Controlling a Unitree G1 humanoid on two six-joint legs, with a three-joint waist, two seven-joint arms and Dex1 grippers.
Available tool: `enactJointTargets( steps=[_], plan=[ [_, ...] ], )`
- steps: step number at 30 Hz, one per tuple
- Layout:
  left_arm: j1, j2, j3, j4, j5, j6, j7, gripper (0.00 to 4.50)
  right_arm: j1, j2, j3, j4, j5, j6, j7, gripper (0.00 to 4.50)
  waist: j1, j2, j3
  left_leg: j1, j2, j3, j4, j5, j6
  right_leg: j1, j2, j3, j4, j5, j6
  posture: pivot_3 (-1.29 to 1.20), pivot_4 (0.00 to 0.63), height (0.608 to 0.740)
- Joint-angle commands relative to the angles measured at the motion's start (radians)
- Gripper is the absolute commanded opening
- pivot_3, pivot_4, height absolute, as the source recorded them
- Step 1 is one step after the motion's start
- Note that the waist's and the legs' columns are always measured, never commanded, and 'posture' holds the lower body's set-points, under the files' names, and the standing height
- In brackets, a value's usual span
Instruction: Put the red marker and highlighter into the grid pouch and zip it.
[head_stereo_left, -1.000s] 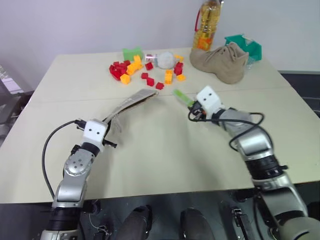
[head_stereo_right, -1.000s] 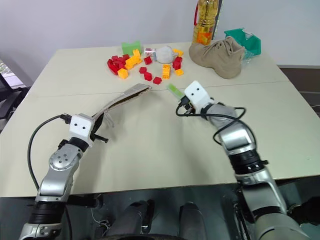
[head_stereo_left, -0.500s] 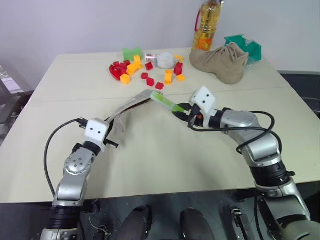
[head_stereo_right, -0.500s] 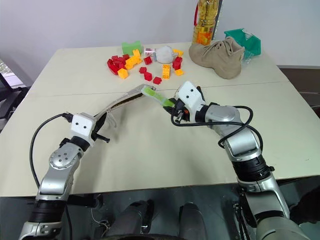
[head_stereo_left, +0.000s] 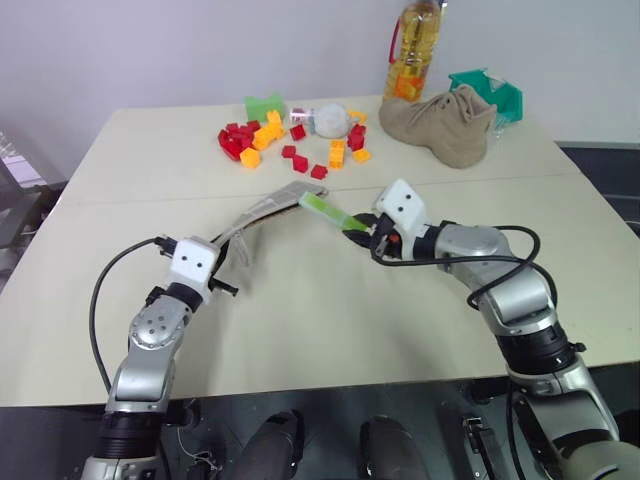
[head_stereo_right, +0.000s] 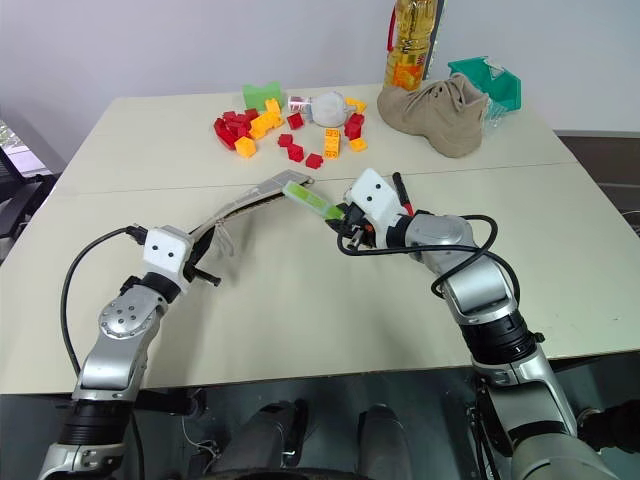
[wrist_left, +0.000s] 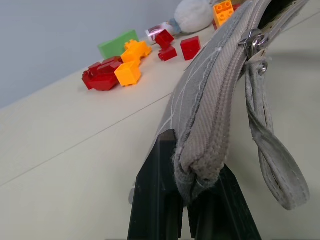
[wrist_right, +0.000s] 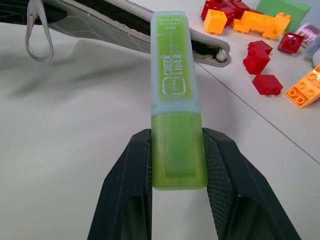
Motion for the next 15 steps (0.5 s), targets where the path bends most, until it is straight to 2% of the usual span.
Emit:
enactJointTargets(
  steps=[1, 15],
  plan=[
    [-0.010, 0.001, -0.004, -0.045, -0.004, -0.024, -0.001, 0.00, -0.018, -0.002, -0.003, -0.020, -0.001, -0.001, -0.001, 0.86, 0.000, 0.000, 0.000, 0.000, 0.000, 0.000, 0.000, 0.000, 0.000, 0.000, 0.000, 0.000, 0.000, 0.000, 0.000, 0.00, 0.150, 0.740],
    [-0.011, -0.001, -0.005, -0.041, -0.002, -0.024, 0.002, 0.00, -0.007, -0.006, 0.002, -0.052, 0.006, 0.003, 0.033, 0.86, 0.000, 0.000, 0.000, 0.000, 0.000, 0.000, 0.000, 0.000, 0.000, 0.000, 0.000, 0.000, 0.000, 0.000, 0.000, 0.00, 0.150, 0.740]
  ],
)
